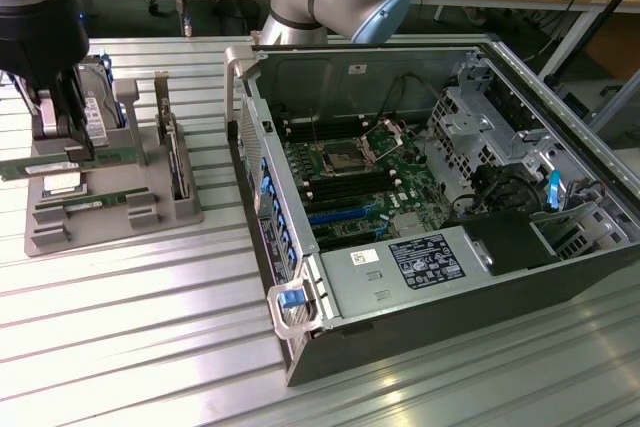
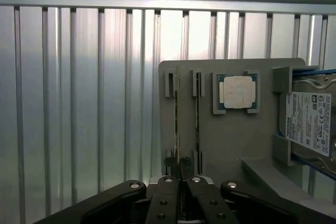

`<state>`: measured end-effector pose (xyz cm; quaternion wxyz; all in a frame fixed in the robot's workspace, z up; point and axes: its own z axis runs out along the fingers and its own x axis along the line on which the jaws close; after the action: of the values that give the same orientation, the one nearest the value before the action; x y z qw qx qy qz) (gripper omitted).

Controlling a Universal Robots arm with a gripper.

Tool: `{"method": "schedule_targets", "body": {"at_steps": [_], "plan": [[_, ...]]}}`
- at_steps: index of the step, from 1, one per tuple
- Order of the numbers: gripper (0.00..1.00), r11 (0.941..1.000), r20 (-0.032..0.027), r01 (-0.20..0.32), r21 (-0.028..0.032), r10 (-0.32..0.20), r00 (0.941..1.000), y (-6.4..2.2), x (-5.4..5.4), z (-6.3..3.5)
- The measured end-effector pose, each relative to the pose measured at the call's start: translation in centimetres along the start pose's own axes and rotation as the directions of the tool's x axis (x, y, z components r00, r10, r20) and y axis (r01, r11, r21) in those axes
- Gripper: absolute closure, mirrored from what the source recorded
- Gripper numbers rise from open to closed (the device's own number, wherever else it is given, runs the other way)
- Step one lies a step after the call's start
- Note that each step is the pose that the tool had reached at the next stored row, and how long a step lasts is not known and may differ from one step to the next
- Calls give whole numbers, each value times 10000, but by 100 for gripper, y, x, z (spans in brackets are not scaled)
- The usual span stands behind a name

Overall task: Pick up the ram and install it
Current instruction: 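Pick up the ram and move it above insertion slot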

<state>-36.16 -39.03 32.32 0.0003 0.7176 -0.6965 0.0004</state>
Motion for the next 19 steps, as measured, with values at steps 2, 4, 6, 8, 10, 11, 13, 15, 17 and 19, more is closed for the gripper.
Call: {"method": "schedule_targets", "body": {"at_steps": [2, 4, 6, 8, 10, 11, 13, 15, 17, 19], "plan": [[88, 10000, 4, 0, 1, 0, 10000, 0, 0, -6], [88, 10000, 7, 0, 1, 0, 10000, 0, 0, -12], [88, 10000, 10, 0, 1, 0, 10000, 0, 0, -14], [88, 10000, 9, 0, -4, 0, 10000, 0, 0, -27], [88, 10000, 14, 0, 0, 0, 10000, 0, 0, -51], [88, 10000, 15, 0, 0, 0, 10000, 0, 0, -63], [88, 10000, 24, -1, 1, 1, 10000, 0, 0, -97], [88, 10000, 29, 0, 1, 0, 10000, 0, 0, -112], [88, 10000, 36, -1, 2, 1, 10000, 0, 0, -125], [88, 10000, 44, 0, 1, 0, 10000, 0, 0, -135]]}}
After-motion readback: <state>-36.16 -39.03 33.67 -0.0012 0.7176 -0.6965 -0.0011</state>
